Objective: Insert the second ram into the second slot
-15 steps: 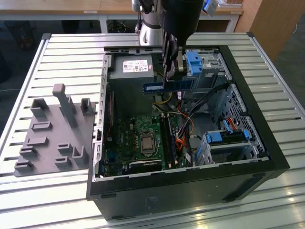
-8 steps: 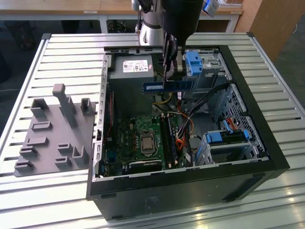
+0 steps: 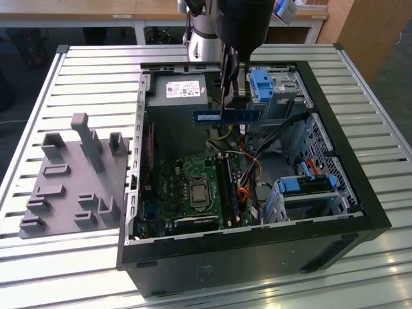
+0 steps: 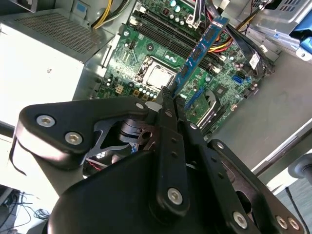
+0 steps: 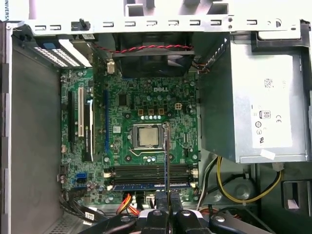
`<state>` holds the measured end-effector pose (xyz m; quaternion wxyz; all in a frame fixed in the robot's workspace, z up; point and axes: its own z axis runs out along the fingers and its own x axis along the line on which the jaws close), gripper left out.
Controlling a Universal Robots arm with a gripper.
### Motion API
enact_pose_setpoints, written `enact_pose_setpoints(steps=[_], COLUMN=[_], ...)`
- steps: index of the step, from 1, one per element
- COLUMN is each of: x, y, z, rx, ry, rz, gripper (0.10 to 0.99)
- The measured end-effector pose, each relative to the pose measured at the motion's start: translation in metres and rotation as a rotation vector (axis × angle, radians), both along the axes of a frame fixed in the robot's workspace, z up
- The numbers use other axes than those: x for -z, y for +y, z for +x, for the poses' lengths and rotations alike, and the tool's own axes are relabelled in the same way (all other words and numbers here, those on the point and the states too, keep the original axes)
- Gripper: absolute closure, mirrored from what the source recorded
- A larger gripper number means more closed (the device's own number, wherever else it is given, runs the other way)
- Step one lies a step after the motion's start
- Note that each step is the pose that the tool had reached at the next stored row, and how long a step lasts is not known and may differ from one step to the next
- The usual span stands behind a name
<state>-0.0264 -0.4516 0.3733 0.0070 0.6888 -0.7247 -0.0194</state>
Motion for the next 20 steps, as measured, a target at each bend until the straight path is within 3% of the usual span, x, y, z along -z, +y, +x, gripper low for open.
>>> enact_pose_setpoints(steps=[20], x=[0.0001], y=[-0.0001], z=[-0.0002], rx=[0.060], ry=[0.0000], rz=[0.000], gripper=[0.949])
